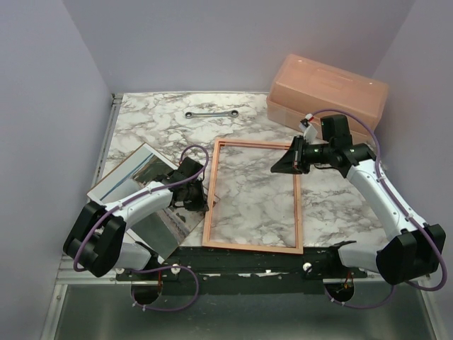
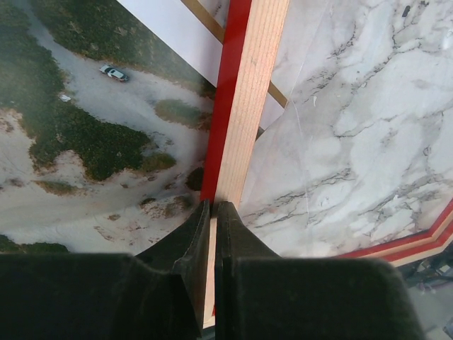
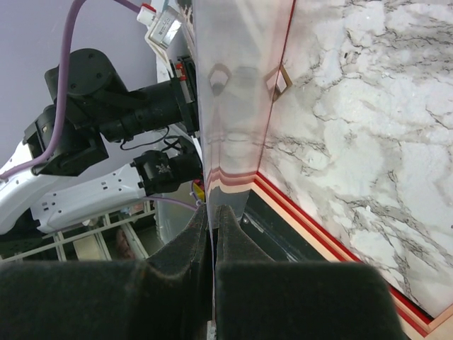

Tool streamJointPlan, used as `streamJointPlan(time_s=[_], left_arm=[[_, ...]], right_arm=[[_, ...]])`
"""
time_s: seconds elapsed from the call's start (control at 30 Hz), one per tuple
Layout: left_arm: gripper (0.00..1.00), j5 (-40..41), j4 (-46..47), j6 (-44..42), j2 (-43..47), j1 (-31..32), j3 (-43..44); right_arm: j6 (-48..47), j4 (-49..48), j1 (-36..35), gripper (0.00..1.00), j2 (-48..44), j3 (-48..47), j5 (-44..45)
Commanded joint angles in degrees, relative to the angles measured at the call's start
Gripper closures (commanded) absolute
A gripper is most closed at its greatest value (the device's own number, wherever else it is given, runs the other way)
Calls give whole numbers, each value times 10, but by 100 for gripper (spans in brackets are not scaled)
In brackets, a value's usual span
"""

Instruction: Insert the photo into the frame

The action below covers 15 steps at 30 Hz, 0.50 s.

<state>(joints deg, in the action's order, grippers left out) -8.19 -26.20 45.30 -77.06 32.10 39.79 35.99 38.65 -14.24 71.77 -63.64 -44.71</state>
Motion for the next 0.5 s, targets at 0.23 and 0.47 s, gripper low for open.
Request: streamJointPlan(time_s=[0.23, 0.47], left_arm=[[93, 43, -20, -16, -28, -2, -11], [93, 43, -20, -17, -30, -2, -12]], right_arm=[[30, -59, 3, 100, -26, 47, -43], [35, -60, 3, 100, -28, 44, -43]])
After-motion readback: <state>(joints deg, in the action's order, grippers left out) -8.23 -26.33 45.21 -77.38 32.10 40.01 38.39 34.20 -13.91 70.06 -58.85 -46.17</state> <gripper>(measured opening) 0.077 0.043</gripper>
